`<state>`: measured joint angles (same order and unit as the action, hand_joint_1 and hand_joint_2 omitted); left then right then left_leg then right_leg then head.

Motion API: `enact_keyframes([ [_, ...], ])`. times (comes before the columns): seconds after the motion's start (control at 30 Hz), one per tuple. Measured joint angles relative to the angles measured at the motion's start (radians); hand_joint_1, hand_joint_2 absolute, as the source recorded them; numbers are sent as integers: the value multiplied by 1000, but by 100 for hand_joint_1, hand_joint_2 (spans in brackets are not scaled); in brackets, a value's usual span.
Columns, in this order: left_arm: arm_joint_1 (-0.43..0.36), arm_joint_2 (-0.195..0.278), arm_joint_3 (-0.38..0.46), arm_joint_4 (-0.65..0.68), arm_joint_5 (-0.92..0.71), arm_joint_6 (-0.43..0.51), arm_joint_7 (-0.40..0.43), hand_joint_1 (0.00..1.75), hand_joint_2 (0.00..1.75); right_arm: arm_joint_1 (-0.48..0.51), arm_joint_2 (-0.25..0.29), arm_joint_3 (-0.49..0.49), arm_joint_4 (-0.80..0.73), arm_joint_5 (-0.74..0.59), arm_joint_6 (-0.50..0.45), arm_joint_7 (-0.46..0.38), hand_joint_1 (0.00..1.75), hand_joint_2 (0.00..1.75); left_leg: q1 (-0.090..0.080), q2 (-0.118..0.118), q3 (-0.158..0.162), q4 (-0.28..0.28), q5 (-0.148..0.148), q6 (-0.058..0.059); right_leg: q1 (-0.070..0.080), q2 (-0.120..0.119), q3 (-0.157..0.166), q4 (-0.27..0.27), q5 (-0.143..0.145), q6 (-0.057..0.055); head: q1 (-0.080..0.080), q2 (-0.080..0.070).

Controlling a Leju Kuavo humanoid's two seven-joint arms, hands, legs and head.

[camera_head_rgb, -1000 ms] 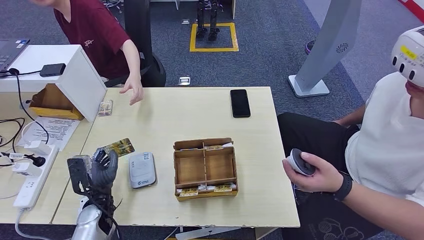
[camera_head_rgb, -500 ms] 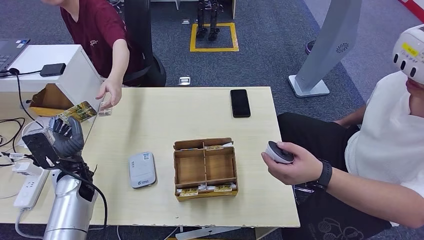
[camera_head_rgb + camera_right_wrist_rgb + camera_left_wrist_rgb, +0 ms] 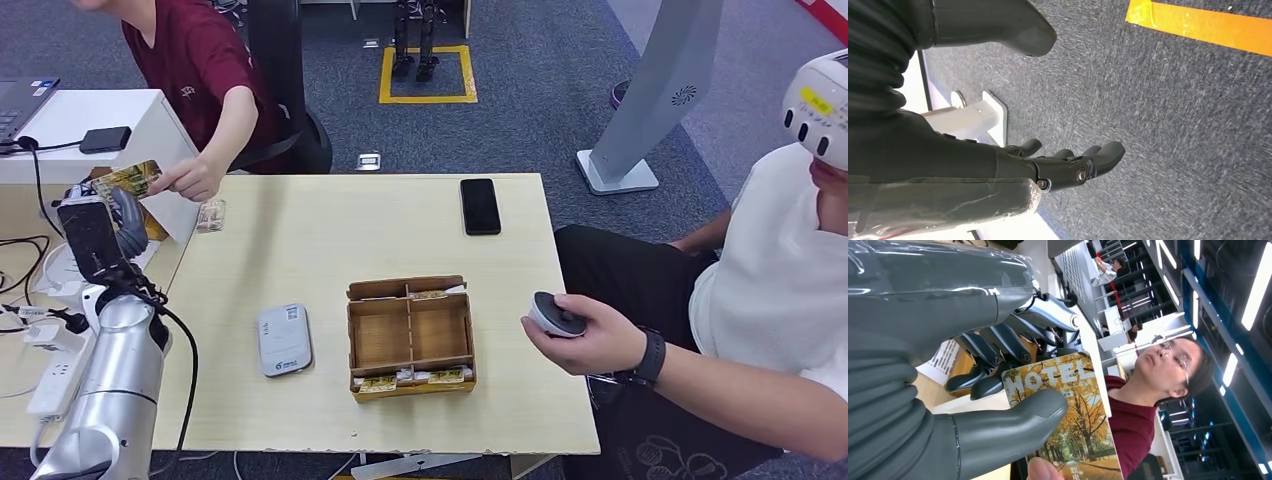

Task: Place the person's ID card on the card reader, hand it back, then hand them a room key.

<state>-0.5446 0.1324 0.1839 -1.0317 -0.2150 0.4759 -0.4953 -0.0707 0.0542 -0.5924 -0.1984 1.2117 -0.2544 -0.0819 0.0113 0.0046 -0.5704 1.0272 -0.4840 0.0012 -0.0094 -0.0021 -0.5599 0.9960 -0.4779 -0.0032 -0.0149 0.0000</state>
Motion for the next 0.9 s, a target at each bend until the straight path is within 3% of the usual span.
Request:
enact_keyframes([
  [0.1, -7, 2, 0, 22, -2, -2, -2, 0, 175, 1, 0, 0, 0, 0, 0, -1, 0, 175, 0, 1, 0, 0, 0, 0, 0, 0, 0, 0, 0, 0, 0, 0],
  [0.7, -41, 2, 8, 92, 57, -58, 61, 0, 175, 7, 2, 0, 0, -2, -6, -6, 0, 175, 0, 0, -1, 0, 0, 0, 0, 1, -1, 0, 0, 0, 0, 0],
  [0.8, -14, 8, 7, 64, 88, -156, 86, 0, 175, 9, 2, -4, 0, -15, -12, -11, 0, 175, 0, 2, -1, 0, 0, 0, 0, 1, -1, 0, 0, 0, 0, 0],
  [0.9, 82, 20, -5, -53, 143, -297, 134, 0, 175, 18, 2, -16, 0, -31, -20, -20, 0, 175, 0, 4, -1, 0, -1, -1, 0, 4, -2, 0, 0, 0, -1, 0],
])
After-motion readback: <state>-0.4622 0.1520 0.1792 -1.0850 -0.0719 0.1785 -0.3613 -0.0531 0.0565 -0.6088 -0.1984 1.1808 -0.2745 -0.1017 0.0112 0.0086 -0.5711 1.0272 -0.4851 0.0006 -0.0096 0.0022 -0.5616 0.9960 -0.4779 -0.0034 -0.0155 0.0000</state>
